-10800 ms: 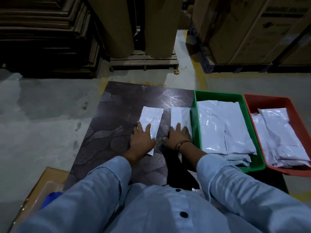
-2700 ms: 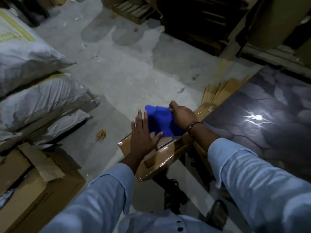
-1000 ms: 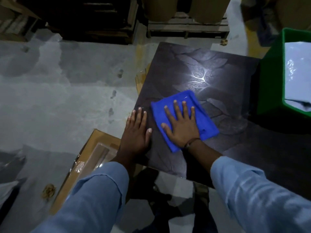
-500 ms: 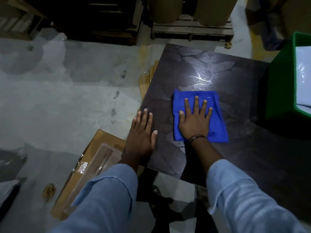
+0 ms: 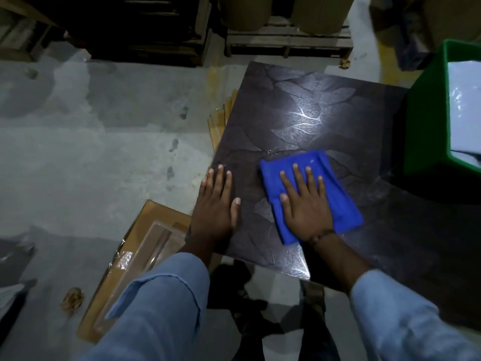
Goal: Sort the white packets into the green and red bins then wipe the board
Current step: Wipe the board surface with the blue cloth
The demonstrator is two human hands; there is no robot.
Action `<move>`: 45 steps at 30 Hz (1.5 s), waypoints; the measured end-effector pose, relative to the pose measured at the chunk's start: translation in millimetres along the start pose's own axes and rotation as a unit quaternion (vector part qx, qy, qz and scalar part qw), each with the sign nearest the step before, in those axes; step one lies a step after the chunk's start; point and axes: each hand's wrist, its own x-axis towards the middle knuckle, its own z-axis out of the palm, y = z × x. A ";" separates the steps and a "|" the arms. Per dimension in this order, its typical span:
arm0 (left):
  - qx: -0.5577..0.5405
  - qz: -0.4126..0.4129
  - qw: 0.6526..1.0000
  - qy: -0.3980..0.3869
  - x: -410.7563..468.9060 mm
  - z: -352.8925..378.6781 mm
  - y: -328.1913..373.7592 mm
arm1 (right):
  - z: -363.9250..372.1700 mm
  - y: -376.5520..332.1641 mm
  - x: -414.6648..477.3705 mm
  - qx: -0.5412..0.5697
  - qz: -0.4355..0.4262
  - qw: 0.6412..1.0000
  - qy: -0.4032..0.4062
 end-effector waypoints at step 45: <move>-0.020 0.002 1.000 0.016 181.1 20.4 23.8 | -6.8 20.2 359.7 0.042 0.011 0.999 -0.018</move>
